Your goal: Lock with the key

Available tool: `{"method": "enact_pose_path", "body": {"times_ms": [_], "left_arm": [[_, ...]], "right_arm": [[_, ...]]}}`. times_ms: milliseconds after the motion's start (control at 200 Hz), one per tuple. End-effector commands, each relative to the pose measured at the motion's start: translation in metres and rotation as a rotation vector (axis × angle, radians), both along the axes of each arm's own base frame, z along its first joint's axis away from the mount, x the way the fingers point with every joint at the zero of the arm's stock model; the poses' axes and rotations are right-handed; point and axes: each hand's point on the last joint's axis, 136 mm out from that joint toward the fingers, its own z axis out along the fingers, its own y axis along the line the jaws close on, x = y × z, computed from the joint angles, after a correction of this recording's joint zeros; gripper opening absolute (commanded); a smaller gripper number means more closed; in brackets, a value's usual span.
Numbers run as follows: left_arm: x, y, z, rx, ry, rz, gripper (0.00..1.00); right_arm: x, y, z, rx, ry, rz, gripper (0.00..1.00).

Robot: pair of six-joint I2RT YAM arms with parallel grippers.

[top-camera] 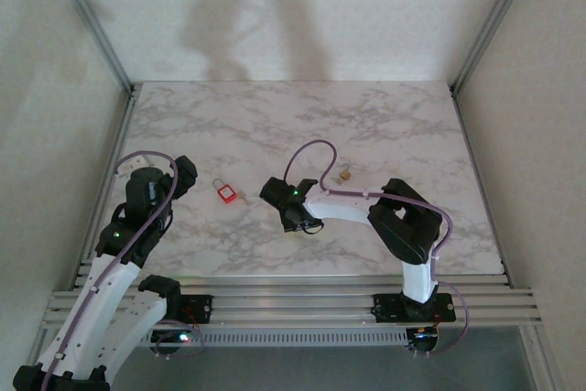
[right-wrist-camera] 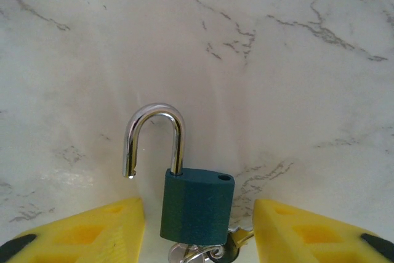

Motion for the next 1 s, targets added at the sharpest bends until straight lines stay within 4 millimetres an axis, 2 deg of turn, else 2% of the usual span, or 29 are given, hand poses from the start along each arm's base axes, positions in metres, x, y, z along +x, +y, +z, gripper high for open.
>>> {"method": "enact_pose_path", "body": {"times_ms": [0, 586, 991], "left_arm": [[0.001, 0.001, 0.002, 0.008, -0.018, -0.008, 0.99], [0.002, 0.001, 0.001, 0.008, -0.015, -0.009, 0.99], [0.001, 0.000, 0.001, 0.005, -0.012, -0.012, 1.00]], "right_arm": [[0.000, 0.003, -0.006, -0.007, 0.006, -0.018, 0.49], [0.000, -0.003, -0.015, 0.031, 0.051, -0.039, 0.35], [-0.003, 0.002, -0.001, 0.092, 0.047, 0.015, 0.33]]}}
